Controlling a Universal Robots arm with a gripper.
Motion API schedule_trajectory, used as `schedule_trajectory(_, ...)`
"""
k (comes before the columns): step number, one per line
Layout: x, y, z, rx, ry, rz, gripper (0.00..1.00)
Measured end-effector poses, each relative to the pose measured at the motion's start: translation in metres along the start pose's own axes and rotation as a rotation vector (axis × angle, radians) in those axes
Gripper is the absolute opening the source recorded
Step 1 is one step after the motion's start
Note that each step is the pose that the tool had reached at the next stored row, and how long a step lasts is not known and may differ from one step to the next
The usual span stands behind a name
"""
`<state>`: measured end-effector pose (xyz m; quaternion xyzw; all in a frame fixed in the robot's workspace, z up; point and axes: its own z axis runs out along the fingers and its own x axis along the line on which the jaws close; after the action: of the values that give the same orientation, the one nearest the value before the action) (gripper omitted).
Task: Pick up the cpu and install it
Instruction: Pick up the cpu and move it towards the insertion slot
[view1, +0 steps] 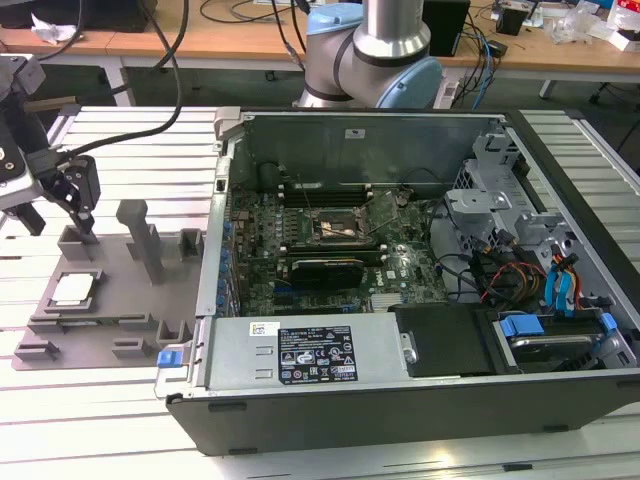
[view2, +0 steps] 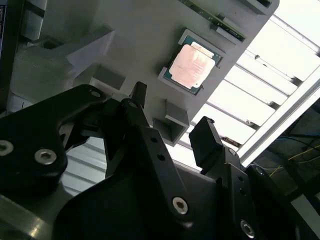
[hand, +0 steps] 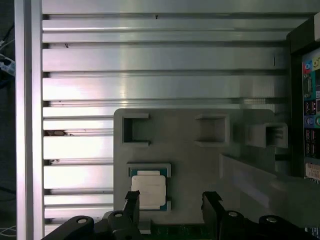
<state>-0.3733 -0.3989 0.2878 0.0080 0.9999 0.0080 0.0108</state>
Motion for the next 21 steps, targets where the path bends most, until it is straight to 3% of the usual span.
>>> schedule_trajectory(21, 0.0005, -0.0004, 0.0223, 0.0, 0.0, 0.0, 0.62)
